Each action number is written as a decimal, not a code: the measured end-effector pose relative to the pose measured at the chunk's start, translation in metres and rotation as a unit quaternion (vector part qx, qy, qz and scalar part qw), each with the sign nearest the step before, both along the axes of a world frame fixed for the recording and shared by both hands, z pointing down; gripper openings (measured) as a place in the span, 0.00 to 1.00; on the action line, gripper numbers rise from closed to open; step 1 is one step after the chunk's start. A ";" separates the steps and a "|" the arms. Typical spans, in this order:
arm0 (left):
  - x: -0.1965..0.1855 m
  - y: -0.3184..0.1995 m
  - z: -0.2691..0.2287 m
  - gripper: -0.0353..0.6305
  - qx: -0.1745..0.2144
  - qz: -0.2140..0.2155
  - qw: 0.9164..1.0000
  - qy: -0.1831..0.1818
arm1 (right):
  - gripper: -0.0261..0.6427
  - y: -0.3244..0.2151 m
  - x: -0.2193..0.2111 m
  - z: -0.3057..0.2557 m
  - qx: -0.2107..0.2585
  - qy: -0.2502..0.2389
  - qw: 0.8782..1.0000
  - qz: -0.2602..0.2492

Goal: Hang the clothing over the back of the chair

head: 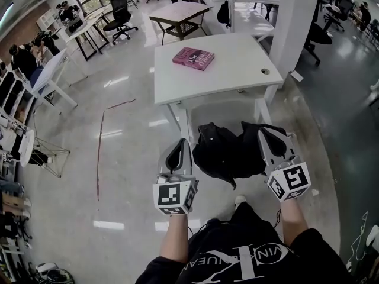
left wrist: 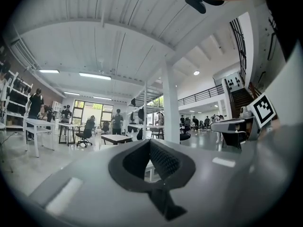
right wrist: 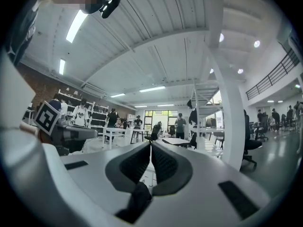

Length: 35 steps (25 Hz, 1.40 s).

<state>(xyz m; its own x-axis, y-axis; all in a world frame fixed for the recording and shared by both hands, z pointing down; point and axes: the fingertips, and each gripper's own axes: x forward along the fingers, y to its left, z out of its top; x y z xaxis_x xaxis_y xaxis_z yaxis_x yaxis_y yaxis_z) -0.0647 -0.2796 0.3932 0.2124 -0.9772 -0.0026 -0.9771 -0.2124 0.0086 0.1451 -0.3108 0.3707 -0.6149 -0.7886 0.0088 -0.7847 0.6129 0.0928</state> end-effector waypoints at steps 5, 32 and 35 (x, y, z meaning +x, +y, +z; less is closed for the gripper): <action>-0.001 0.008 0.001 0.07 0.001 0.007 1.000 0.000 | 0.07 0.008 -0.005 -0.002 0.001 0.000 1.000 0.006; -0.006 0.024 -0.004 0.07 0.020 0.030 0.999 -0.007 | 0.06 0.036 -0.010 -0.002 0.003 0.003 1.000 0.030; -0.005 0.024 -0.004 0.07 0.019 0.030 0.999 -0.006 | 0.06 0.035 -0.009 -0.002 0.001 -0.001 1.000 0.028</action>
